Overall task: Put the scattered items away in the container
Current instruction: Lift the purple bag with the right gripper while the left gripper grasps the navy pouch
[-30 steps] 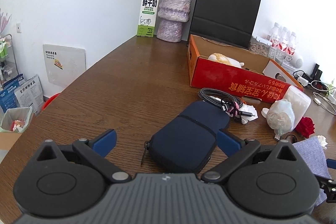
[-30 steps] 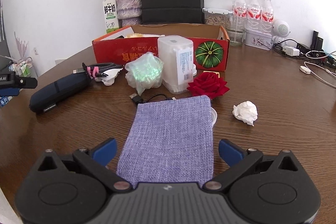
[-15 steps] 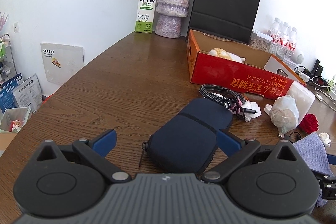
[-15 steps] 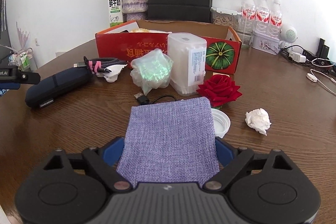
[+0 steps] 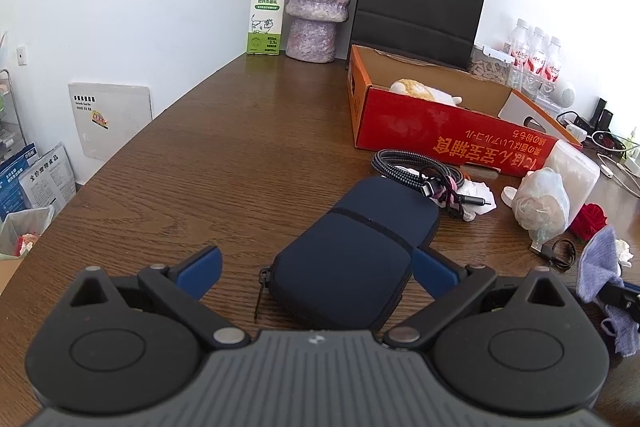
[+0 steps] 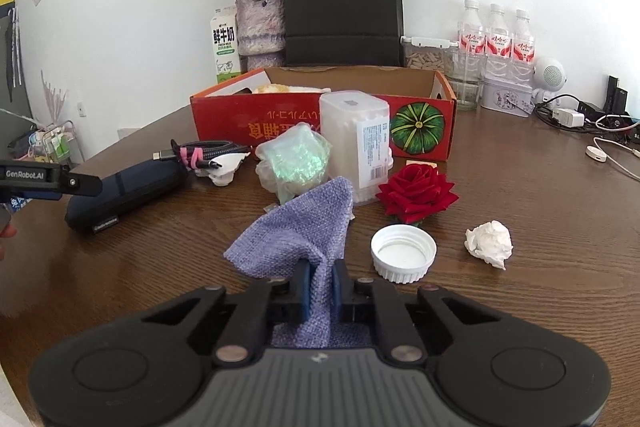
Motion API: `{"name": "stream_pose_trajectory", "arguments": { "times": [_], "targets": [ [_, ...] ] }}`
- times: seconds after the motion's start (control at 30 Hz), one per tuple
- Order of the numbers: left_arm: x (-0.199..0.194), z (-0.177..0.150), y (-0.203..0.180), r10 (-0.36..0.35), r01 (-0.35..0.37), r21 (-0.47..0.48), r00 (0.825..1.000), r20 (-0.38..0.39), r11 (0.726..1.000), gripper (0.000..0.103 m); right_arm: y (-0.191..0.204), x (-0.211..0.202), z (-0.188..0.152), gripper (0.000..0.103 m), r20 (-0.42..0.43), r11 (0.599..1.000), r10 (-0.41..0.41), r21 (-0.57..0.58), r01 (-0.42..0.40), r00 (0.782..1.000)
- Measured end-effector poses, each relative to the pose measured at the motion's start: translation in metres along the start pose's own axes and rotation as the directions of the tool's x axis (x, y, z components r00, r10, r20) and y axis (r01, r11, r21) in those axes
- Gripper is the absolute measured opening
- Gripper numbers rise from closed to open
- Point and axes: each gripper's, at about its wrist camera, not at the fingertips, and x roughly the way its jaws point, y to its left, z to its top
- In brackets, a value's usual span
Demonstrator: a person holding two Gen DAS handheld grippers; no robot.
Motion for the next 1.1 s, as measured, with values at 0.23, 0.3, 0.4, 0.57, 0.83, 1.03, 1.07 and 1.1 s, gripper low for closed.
{"name": "stream_pose_trajectory", "arguments": {
  "times": [0.23, 0.3, 0.4, 0.57, 0.83, 1.03, 1.07, 1.1],
  "targets": [
    [0.003, 0.004, -0.004, 0.0, 0.0, 0.023, 1.0, 0.0, 1.0, 0.103, -0.003, -0.003, 0.01, 0.009, 0.046, 1.0, -0.022, -0.017, 0.023, 0.999],
    [0.005, 0.005, -0.006, -0.004, 0.004, 0.031, 1.0, -0.005, 0.999, 0.103, -0.004, 0.0, 0.011, 0.009, 0.045, 0.999, -0.027, -0.019, 0.028, 0.999],
    [0.009, 0.005, -0.01, -0.012, 0.013, 0.049, 1.0, -0.016, 0.999, 0.103, -0.007, 0.003, 0.013, 0.009, 0.052, 0.999, -0.036, -0.016, 0.037, 0.998],
    [0.018, 0.009, -0.015, -0.007, 0.009, 0.084, 0.999, -0.032, 0.996, 0.103, -0.011, 0.011, 0.012, 0.01, 0.041, 0.999, -0.035, -0.003, 0.035, 0.999],
    [0.04, 0.016, -0.023, -0.027, 0.038, 0.149, 0.997, -0.076, 0.988, 0.103, -0.012, 0.014, 0.013, 0.01, 0.035, 0.999, -0.038, 0.004, 0.038, 0.999],
    [0.064, 0.019, -0.034, -0.04, 0.065, 0.191, 0.991, -0.13, 0.979, 0.103, -0.012, 0.016, 0.013, 0.01, 0.029, 0.999, -0.049, 0.004, 0.049, 0.998],
    [0.066, 0.018, -0.036, -0.038, 0.064, 0.197, 0.991, -0.13, 0.978, 0.103, -0.01, 0.016, 0.013, 0.01, 0.029, 0.999, -0.053, -0.003, 0.053, 0.998],
    [0.066, 0.016, -0.038, -0.03, 0.054, 0.203, 0.992, -0.121, 0.978, 0.103, -0.009, 0.016, 0.013, 0.01, 0.03, 0.998, -0.054, -0.008, 0.055, 0.998]
  ]
}}
